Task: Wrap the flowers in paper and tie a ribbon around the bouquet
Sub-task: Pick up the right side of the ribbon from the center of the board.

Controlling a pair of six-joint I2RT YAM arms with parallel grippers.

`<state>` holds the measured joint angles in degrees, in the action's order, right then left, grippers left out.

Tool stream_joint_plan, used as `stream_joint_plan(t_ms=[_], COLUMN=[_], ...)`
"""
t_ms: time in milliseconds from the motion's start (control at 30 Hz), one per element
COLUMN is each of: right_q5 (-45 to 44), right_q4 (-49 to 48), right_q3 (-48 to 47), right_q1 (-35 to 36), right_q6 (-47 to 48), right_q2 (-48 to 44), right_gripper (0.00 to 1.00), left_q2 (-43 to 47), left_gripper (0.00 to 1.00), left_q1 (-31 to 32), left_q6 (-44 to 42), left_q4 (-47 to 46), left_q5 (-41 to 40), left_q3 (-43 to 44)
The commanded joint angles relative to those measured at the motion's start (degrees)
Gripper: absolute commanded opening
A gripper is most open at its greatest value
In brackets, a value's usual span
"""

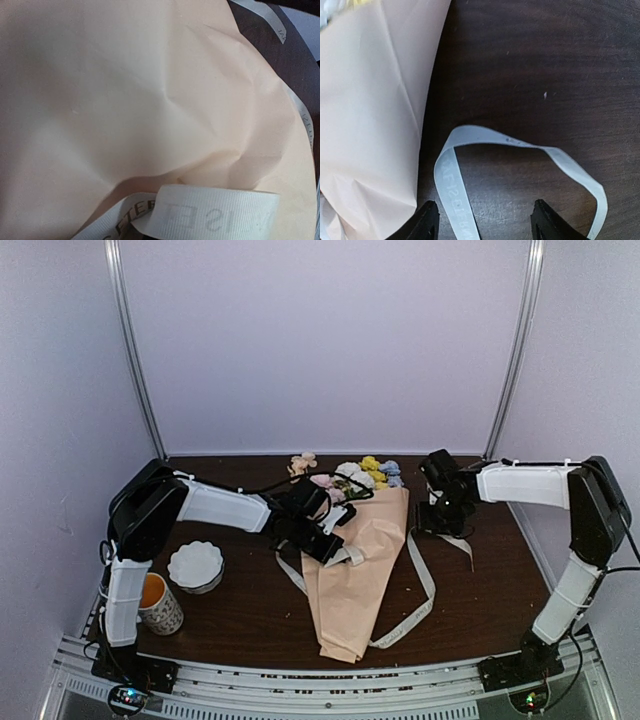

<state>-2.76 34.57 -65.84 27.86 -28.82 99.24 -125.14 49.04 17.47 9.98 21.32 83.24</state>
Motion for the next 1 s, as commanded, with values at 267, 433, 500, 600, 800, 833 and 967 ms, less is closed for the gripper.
stream_joint_plan(t_ms=[267,433,500,600,800,833,967], right_q5=[9.6,9.7,9.8,10.5,9.1,9.3,9.8], right_q4=[-22.5,-25.9,-26.2,-30.6,-34.4,-34.6,-36.5], right_q3=[7.9,8.4,8.4,11.2,13.0,12.8,14.9], right_q1=[-5.1,-4.1,-4.2,-4.4,-4.4,-4.3,-4.9], right_q6=[-26.6,-32.5,-34.0,-38.7,-44.2,-44.2,-45.4], right_q2=[0.2,2.6,4.0,4.8,5.3,5.5,5.3], right_gripper=[0.68,0.68,0.68,0.63,0.51,0.48,0.23], left_q2=[-0.5,-0.4,-0.2,0.2,0.4,0.5,0.8], left_gripper=[0.00,0.00,0.00,0.00,0.00,0.00,0.00], left_q1=[0.3,0.3,0.3,0.3,0.2,0.3,0.1], left_q6=[-0.6,-0.8,-0.7,0.0,0.0,-0.1,-0.3], left_q4=[1.4,0.7,-0.1,-2.2,-3.5,-3.6,-3.9], left_q5=[1.3,1.6,2.1,3.5,4.9,5.1,5.1], left_q3=[-1.3,-1.3,-1.6,-2.7,-2.9,-3.0,-3.4])
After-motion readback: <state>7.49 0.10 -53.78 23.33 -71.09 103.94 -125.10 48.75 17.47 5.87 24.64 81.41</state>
